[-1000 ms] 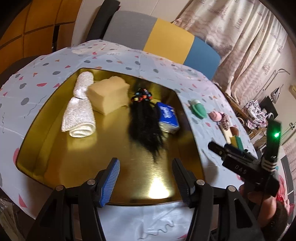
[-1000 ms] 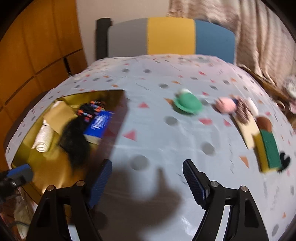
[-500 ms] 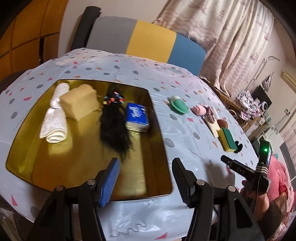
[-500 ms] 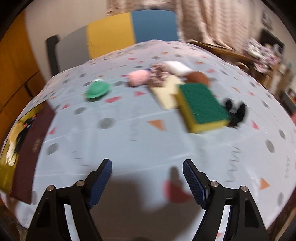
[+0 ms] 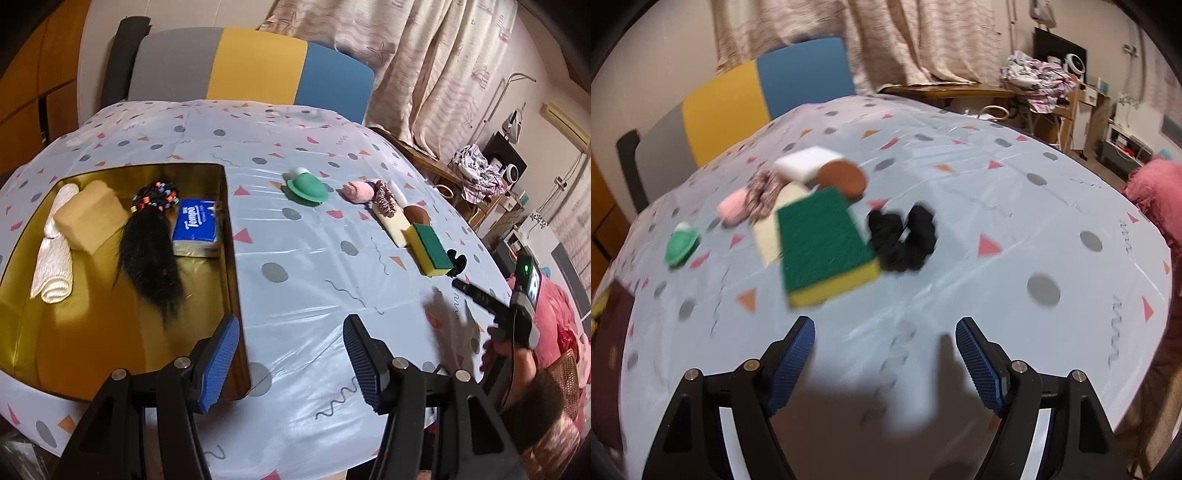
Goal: Organize rigid objects
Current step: 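Grasp the black fabric scrunchie with the right gripper while the left tool approaches the green scrub sponge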
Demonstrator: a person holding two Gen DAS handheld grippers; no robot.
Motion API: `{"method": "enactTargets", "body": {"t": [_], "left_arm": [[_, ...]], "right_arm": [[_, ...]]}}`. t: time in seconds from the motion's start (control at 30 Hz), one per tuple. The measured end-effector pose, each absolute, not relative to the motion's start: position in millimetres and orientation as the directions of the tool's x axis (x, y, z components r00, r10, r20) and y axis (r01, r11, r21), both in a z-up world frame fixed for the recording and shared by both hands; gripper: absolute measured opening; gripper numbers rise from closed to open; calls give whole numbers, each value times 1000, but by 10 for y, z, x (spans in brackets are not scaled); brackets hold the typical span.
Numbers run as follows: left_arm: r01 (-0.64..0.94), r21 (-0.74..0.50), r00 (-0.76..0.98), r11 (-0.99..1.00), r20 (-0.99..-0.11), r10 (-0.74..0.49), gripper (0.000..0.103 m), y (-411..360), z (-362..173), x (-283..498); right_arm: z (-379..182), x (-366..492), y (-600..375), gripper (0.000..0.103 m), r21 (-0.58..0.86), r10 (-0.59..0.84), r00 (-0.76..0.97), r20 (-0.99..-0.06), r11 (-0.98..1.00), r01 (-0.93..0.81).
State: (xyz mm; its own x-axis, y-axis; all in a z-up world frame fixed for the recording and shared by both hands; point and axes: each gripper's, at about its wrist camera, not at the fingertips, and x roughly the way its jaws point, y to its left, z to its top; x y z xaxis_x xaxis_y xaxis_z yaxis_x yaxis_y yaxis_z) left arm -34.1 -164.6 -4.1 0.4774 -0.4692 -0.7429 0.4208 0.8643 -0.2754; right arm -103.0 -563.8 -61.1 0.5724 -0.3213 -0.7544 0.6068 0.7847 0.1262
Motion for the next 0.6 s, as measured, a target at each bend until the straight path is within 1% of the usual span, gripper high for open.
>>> {"method": "enactTargets", "body": {"t": [0.1, 0.23, 0.37, 0.43, 0.47, 0.6], "left_arm": [[412, -279, 477, 867, -744, -467, 59, -1697, -19, -322], [414, -260, 475, 873, -756, -450, 59, -1768, -27, -329], [426, -231, 469, 875, -770, -432, 59, -1866, -43, -322], [432, -218, 468, 875, -775, -424, 59, -1921, -49, -318], [437, -212, 465, 874, -778, -422, 59, -1960, -55, -310], [461, -203, 452, 864, -784, -425, 59, -2144, -57, -281]], "right_arm": [[-544, -895, -5888, 79, 154, -347, 593, -727, 759, 633], [-550, -665, -6174, 79, 155, -353, 582, -733, 746, 647], [-679, -476, -6274, 71, 138, -310, 570, -761, 781, 609], [-693, -467, -6299, 69, 124, -323, 579, -749, 789, 601], [-705, -475, -6316, 67, 141, -309, 585, -750, 789, 598], [-768, -539, -6398, 67, 255, -218, 622, -752, 773, 580]]}}
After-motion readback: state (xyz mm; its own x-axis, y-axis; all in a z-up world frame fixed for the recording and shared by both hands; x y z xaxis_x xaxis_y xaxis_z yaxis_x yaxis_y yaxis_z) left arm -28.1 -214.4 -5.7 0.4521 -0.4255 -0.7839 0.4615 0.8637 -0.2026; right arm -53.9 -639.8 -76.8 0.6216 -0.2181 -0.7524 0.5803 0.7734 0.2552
